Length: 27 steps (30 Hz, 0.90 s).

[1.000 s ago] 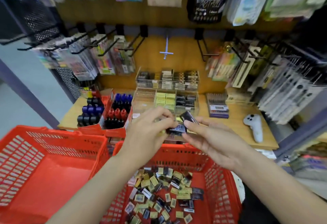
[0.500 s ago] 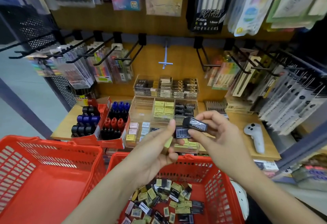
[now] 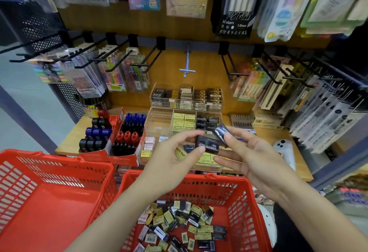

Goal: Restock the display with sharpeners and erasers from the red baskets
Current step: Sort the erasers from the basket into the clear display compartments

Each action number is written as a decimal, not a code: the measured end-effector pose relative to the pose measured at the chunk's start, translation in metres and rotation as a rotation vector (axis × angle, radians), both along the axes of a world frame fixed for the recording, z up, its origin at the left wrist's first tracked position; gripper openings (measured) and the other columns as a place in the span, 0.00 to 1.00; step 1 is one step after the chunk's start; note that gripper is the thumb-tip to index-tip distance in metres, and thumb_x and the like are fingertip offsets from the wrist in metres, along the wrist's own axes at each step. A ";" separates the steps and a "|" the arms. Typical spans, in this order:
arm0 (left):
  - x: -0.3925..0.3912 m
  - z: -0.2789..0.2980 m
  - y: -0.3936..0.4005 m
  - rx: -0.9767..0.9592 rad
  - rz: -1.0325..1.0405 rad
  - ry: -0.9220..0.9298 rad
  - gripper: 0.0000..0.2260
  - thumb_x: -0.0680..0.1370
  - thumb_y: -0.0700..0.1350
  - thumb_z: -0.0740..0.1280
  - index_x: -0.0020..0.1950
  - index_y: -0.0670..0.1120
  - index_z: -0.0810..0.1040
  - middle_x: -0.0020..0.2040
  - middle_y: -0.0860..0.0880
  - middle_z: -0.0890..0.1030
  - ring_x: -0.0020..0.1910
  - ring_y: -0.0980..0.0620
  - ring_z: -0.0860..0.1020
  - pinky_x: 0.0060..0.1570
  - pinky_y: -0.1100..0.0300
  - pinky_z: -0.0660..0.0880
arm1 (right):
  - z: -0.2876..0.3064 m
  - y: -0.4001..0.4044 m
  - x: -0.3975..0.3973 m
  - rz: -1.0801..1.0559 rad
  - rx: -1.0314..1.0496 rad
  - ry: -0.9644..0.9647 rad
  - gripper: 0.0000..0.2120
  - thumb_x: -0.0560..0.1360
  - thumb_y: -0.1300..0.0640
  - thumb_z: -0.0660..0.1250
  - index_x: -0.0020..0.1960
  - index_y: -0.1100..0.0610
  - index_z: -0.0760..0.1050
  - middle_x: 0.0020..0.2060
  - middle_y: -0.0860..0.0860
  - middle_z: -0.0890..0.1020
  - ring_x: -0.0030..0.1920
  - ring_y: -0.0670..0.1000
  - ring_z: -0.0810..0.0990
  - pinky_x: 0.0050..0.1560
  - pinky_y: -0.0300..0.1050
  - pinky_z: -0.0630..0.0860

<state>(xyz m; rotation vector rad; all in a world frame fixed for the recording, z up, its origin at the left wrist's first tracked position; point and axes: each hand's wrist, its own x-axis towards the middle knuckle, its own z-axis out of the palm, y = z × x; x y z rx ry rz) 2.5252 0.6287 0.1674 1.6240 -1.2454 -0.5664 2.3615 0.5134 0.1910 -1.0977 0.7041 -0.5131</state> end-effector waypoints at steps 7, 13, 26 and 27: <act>0.001 -0.005 -0.001 -0.025 -0.050 0.075 0.19 0.80 0.45 0.67 0.68 0.60 0.75 0.27 0.61 0.76 0.28 0.63 0.60 0.28 0.72 0.65 | 0.002 0.003 0.004 -0.008 0.044 0.000 0.19 0.72 0.54 0.70 0.60 0.61 0.76 0.50 0.58 0.85 0.48 0.54 0.86 0.44 0.41 0.82; -0.008 -0.005 -0.005 -0.025 0.056 0.654 0.15 0.78 0.44 0.70 0.62 0.58 0.80 0.44 0.55 0.83 0.27 0.57 0.68 0.29 0.65 0.70 | -0.001 0.012 0.010 -0.061 0.157 -0.056 0.15 0.72 0.59 0.70 0.56 0.64 0.74 0.49 0.59 0.85 0.49 0.55 0.86 0.42 0.44 0.82; -0.005 -0.004 -0.007 0.204 0.123 0.771 0.10 0.77 0.50 0.70 0.58 0.53 0.83 0.44 0.52 0.82 0.31 0.61 0.72 0.32 0.67 0.70 | -0.008 0.011 0.012 -0.181 0.148 -0.004 0.21 0.68 0.57 0.73 0.59 0.64 0.76 0.48 0.57 0.86 0.50 0.55 0.86 0.43 0.41 0.82; -0.003 -0.002 -0.007 0.204 0.062 0.549 0.09 0.77 0.51 0.70 0.56 0.56 0.83 0.43 0.55 0.83 0.31 0.63 0.74 0.33 0.68 0.70 | -0.008 0.008 0.011 -0.205 0.154 0.004 0.20 0.69 0.56 0.73 0.58 0.62 0.76 0.49 0.56 0.86 0.50 0.55 0.86 0.42 0.42 0.82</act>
